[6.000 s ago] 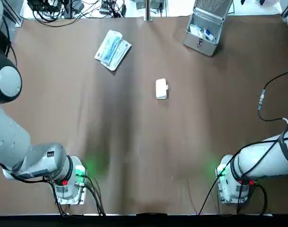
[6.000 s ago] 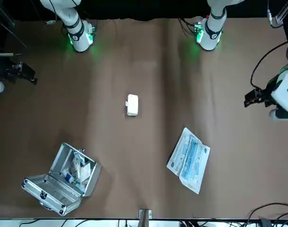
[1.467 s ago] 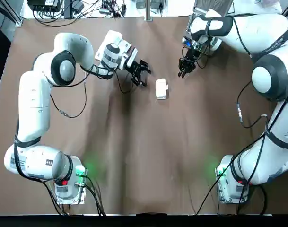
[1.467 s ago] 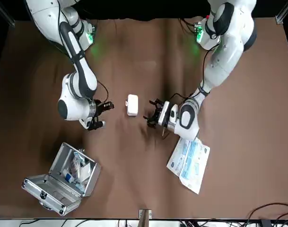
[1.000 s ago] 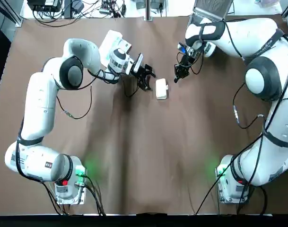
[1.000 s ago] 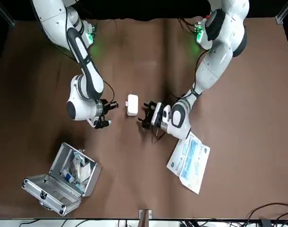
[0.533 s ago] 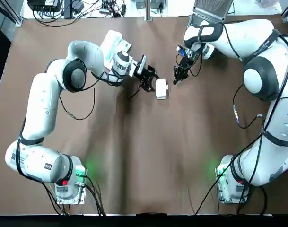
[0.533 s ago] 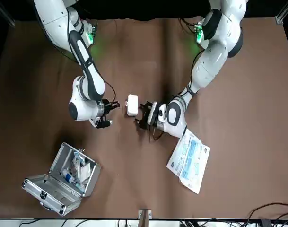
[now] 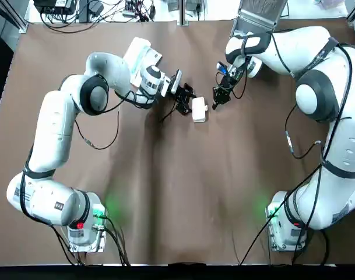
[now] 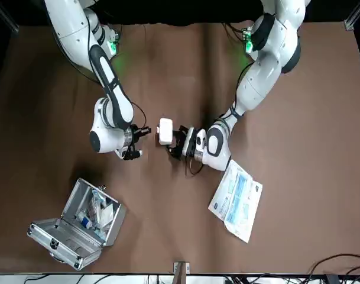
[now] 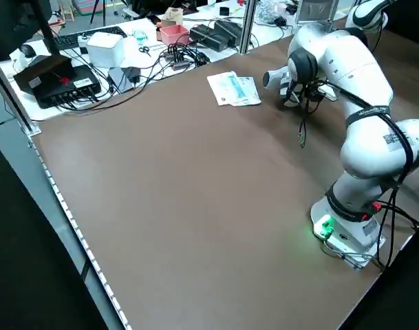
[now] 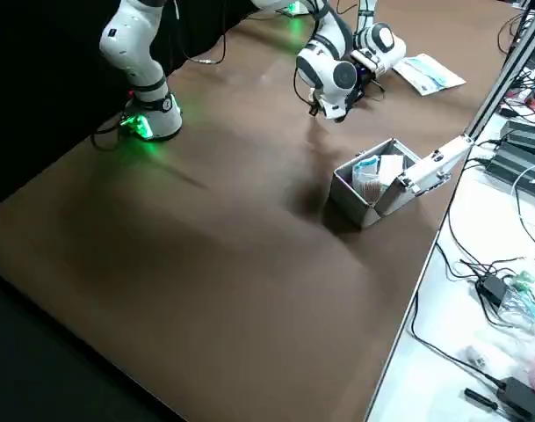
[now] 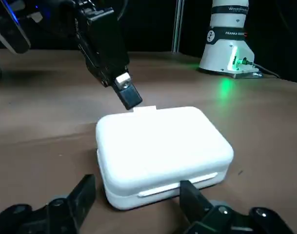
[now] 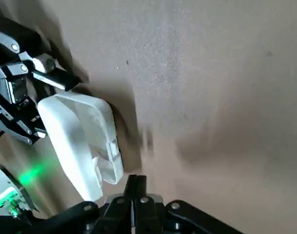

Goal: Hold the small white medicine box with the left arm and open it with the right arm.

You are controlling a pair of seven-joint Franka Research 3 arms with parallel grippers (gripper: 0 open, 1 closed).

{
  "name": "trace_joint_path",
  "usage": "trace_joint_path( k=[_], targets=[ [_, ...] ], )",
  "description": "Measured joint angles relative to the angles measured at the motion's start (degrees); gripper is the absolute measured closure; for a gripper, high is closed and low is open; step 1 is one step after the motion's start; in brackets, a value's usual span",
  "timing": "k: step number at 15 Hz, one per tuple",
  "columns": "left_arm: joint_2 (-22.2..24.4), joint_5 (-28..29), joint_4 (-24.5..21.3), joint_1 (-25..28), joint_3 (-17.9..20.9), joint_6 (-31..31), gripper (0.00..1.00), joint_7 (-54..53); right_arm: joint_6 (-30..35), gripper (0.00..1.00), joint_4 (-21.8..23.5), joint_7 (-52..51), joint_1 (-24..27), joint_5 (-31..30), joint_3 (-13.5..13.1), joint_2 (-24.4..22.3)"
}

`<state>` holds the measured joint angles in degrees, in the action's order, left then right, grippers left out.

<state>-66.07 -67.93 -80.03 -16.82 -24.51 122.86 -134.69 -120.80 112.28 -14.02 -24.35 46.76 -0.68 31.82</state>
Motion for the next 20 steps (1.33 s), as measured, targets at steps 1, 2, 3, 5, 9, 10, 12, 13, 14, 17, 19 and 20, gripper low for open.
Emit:
trace_joint_path(
  k=[1, 2, 3, 5, 9, 10, 12, 13, 14, 17, 19, 20],
  targets=[
    [0.0, 0.0, 0.0, 0.0, 0.0, 0.0, 0.22, 0.0, 0.0, 0.99, 0.0, -0.1, -0.2, 0.7, 0.0, 0.2],
    [0.0, -0.1, 0.0, 0.0, 0.0, 0.0, 0.29, 0.0, 0.0, 0.99, 0.0, -0.2, -0.4, 1.6, 0.0, 0.3],
    [0.0, -0.2, 0.0, 0.0, 0.0, 0.0, 0.29, 0.0, 0.0, 0.99, 0.0, -0.2, -0.7, 2.0, 0.0, 0.3],
    [0.0, -0.6, 0.2, -0.1, 0.0, 0.4, 0.42, -0.1, -0.1, 0.99, 0.0, -0.2, -1.7, 4.4, 0.0, 0.7],
    [-0.1, -1.1, 0.6, -0.1, 0.0, 1.1, 0.56, -0.5, -0.4, 0.99, -0.2, -0.2, -3.1, 6.0, 0.0, 1.5],
    [-0.1, -1.1, 0.6, -0.1, 0.0, 1.1, 0.56, -0.6, -0.5, 0.99, -0.3, -0.2, -3.2, 6.1, 0.0, 1.7],
    [-0.1, -1.1, 0.6, -0.1, 0.0, 1.1, 0.56, -0.7, -0.5, 0.99, -0.4, -0.2, -3.2, 6.1, 0.0, 1.8],
    [-0.1, -1.1, 0.6, -0.1, 0.0, 1.1, 0.56, -0.7, -0.5, 0.99, -0.5, -0.2, -3.2, 6.1, 0.0, 1.8],
    [-0.1, -1.1, 0.6, -0.1, 0.0, 1.1, 0.56, -0.7, -0.5, 0.99, -0.6, -0.2, -3.2, 6.1, 0.0, 1.8],
    [-0.1, -1.1, 0.6, -0.1, 0.0, 1.1, 0.56, -0.7, -0.3, 0.99, -0.7, -0.2, -3.2, 6.8, -0.1, 1.8],
    [-0.1, -1.1, 0.6, -0.1, 0.0, 1.1, 0.56, -0.8, 0.2, 0.99, -0.7, -0.2, -3.2, 7.6, -0.2, 1.8],
    [-0.1, -1.1, 0.6, -0.1, 0.1, 1.1, 0.56, -0.8, 0.4, 0.99, -0.7, -0.3, -3.2, 8.0, -0.3, 1.8]
  ],
)
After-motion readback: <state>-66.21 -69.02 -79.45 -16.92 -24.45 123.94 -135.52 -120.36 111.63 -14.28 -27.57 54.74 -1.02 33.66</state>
